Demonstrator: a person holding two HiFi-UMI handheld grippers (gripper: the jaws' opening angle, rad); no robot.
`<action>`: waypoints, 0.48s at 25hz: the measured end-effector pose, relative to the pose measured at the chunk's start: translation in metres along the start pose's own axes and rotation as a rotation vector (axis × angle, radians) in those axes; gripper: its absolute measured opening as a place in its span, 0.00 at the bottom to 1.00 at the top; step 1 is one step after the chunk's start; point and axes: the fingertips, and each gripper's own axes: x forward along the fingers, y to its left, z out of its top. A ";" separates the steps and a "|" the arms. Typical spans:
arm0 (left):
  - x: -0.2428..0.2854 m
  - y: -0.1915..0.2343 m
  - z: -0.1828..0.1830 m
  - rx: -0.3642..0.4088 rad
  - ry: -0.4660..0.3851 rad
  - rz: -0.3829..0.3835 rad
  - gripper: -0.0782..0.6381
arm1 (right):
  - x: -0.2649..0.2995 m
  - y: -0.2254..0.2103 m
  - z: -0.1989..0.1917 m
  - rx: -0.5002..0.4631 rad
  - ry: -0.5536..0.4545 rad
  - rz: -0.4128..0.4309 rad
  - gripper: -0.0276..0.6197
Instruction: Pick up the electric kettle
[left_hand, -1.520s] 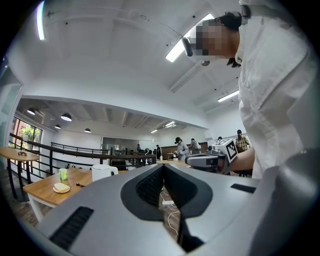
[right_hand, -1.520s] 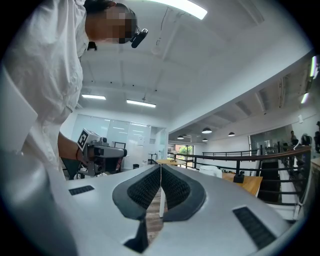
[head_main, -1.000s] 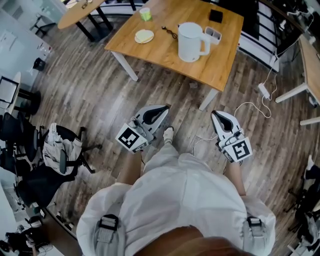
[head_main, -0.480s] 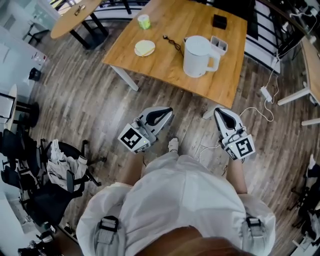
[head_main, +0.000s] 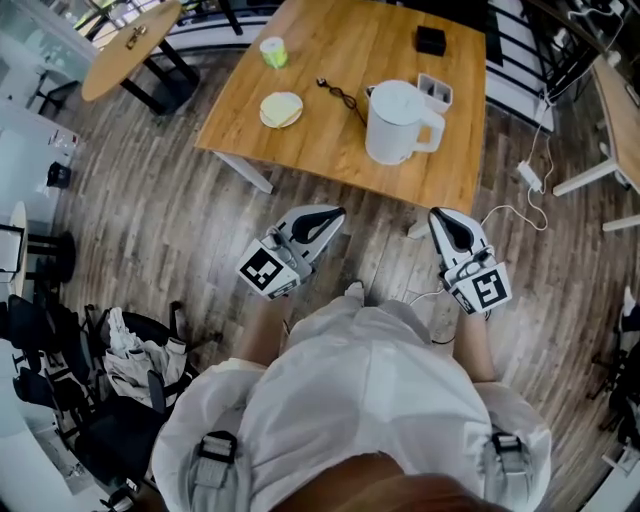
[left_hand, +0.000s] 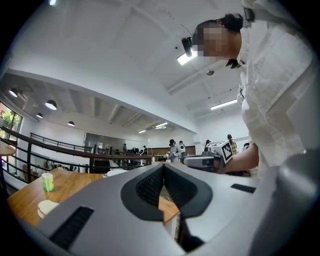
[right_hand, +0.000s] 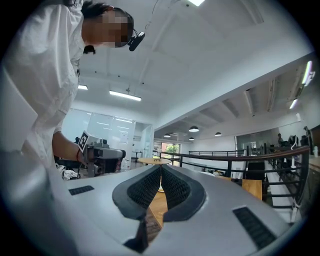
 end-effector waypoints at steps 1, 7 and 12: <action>0.002 0.002 -0.001 -0.003 -0.001 -0.007 0.12 | 0.002 -0.001 -0.001 -0.003 0.006 -0.001 0.06; 0.017 0.009 -0.010 -0.033 0.001 -0.029 0.12 | 0.007 -0.009 -0.004 -0.008 0.030 0.003 0.06; 0.035 0.014 -0.014 -0.046 0.002 -0.022 0.12 | 0.009 -0.022 -0.004 0.008 0.022 0.022 0.06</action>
